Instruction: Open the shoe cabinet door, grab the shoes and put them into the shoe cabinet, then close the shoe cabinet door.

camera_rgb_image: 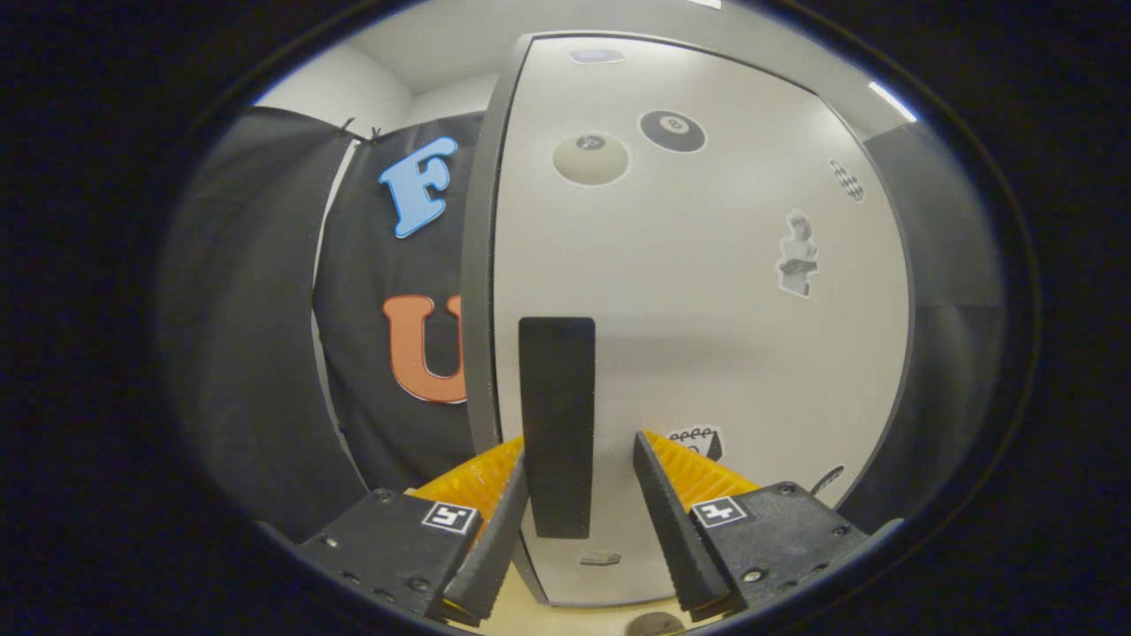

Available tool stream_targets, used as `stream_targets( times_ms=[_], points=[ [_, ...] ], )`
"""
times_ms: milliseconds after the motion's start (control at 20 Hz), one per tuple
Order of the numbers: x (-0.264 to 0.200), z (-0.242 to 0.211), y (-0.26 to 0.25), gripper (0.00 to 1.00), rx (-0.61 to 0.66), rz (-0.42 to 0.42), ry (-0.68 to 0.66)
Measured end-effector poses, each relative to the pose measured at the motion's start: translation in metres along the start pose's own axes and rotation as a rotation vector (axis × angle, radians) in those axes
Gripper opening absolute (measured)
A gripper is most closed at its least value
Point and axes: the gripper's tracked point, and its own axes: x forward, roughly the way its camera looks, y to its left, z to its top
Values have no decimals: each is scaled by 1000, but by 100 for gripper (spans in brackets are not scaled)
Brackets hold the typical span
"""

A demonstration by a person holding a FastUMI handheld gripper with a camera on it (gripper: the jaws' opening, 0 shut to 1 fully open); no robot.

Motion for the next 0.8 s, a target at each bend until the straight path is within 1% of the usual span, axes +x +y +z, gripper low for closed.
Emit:
stream_targets(
  times_ms=[50, 200, 250, 350, 500, 600, 800],
  points=[
    [1, -1, 6, 74, -19, 12, 7],
    [1, -3, 8, 47, -25, -37, 3],
    [1, -3, 8, 38, -27, -37, 3],
    [0, -3, 8, 37, -8, -21, 12],
    [-5, -4, 7, 33, 2, 30, 35],
    [-10, -5, 6, 32, -2, 56, 43],
    [-33, -6, 9, 31, -8, 143, 45]
  ],
)
